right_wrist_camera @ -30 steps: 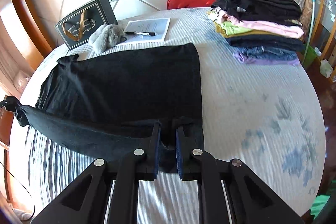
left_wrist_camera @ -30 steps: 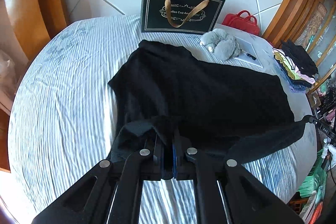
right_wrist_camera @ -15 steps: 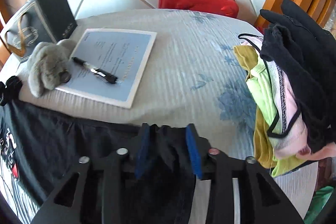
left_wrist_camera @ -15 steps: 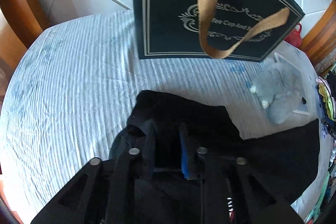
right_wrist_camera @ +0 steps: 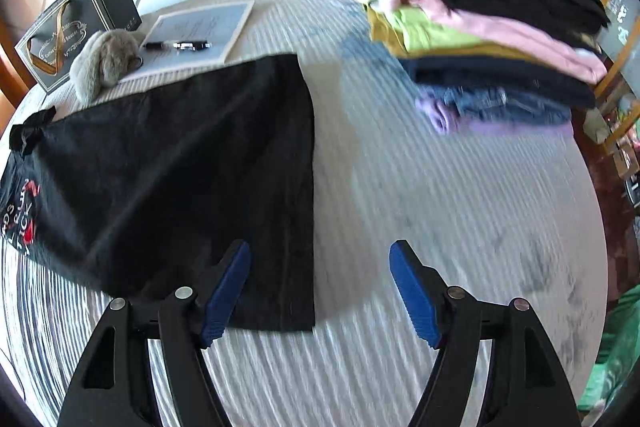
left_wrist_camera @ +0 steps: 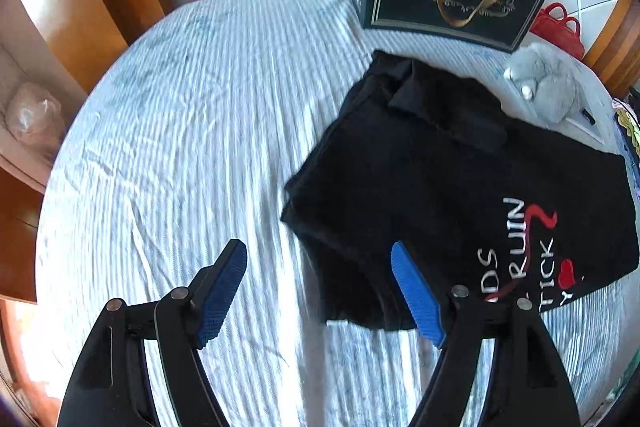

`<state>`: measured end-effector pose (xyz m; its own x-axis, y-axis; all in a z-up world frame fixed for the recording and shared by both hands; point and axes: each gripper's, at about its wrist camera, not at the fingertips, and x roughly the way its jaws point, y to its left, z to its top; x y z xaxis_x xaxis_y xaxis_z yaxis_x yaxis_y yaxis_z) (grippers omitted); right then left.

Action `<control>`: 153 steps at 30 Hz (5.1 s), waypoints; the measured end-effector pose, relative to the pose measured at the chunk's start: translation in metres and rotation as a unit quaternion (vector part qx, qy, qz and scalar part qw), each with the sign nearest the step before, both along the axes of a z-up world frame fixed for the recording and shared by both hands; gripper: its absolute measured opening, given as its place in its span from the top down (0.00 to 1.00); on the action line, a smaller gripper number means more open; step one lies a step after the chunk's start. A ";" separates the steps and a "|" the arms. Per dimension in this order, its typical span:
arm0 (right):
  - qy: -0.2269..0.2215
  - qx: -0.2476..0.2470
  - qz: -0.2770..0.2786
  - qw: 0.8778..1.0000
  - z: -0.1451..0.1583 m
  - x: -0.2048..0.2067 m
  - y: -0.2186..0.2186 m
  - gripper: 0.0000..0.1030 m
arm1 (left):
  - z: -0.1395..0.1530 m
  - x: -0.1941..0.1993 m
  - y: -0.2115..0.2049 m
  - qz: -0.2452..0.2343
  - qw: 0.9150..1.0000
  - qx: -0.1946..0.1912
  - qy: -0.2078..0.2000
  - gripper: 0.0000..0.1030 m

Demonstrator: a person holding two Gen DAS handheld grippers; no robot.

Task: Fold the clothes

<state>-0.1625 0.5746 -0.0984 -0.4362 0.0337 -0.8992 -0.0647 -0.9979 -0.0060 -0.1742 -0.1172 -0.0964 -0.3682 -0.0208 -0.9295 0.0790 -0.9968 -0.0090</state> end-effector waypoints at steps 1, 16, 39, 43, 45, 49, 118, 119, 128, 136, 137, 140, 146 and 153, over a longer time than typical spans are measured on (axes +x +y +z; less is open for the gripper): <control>-0.003 -0.004 -0.004 1.000 -0.004 0.010 0.002 0.26 | -0.007 0.006 0.002 0.005 1.000 0.004 -0.002 0.26; 0.021 -0.031 0.032 0.999 -0.015 0.019 -0.010 0.25 | -0.043 0.011 0.051 -0.020 1.000 -0.009 -0.008 0.20; -0.002 0.020 0.110 0.994 -0.020 -0.017 -0.054 0.90 | -0.009 0.010 0.059 0.000 1.000 0.012 0.013 0.87; -0.001 0.016 0.115 0.993 -0.004 -0.009 -0.049 0.93 | 0.008 0.030 0.057 -0.006 1.000 0.019 0.012 0.87; 0.003 0.015 0.112 0.994 0.003 0.000 -0.047 0.93 | 0.014 0.043 0.057 -0.009 1.000 0.022 0.011 0.87; 0.005 0.017 0.099 0.995 0.012 0.025 -0.046 0.94 | 0.019 0.078 0.055 -0.018 1.000 0.023 0.004 0.87; -0.042 -0.139 0.344 0.928 0.012 -0.059 -0.382 0.65 | 0.007 -0.039 0.037 -0.153 0.987 0.049 -0.005 0.31; -0.050 -0.144 0.337 0.929 0.009 -0.065 -0.385 0.65 | 0.003 -0.043 0.038 -0.154 0.987 0.051 -0.011 0.31; -0.099 -0.151 0.319 0.930 -0.013 -0.102 -0.407 0.65 | -0.024 -0.088 0.051 -0.158 0.985 0.048 -0.045 0.27; -0.086 -0.102 0.360 0.923 -0.022 -0.104 -0.434 0.90 | -0.035 -0.094 0.067 -0.181 0.982 0.033 -0.035 0.97; -0.081 -0.106 0.365 0.921 -0.019 -0.103 -0.434 0.91 | -0.029 -0.091 0.068 -0.184 0.982 0.028 -0.025 0.98; -0.045 -0.105 0.379 0.918 0.000 -0.093 -0.430 0.93 | -0.010 -0.077 0.069 -0.193 0.981 0.015 0.004 0.98; 0.020 -0.136 0.436 0.889 0.046 -0.042 -0.408 0.93 | 0.038 -0.013 0.059 -0.209 0.976 0.016 0.052 0.98; -0.030 -0.147 0.493 0.857 0.029 0.027 -0.408 0.93 | 0.024 0.046 0.051 -0.200 0.980 0.017 0.004 0.97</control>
<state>-0.1358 0.1664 -0.0692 -0.0748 -0.5560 -0.8278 0.8030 -0.5258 0.2806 -0.1285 -0.0665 -0.0724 -0.3485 0.1570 -0.9241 -0.3175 -0.9474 -0.0412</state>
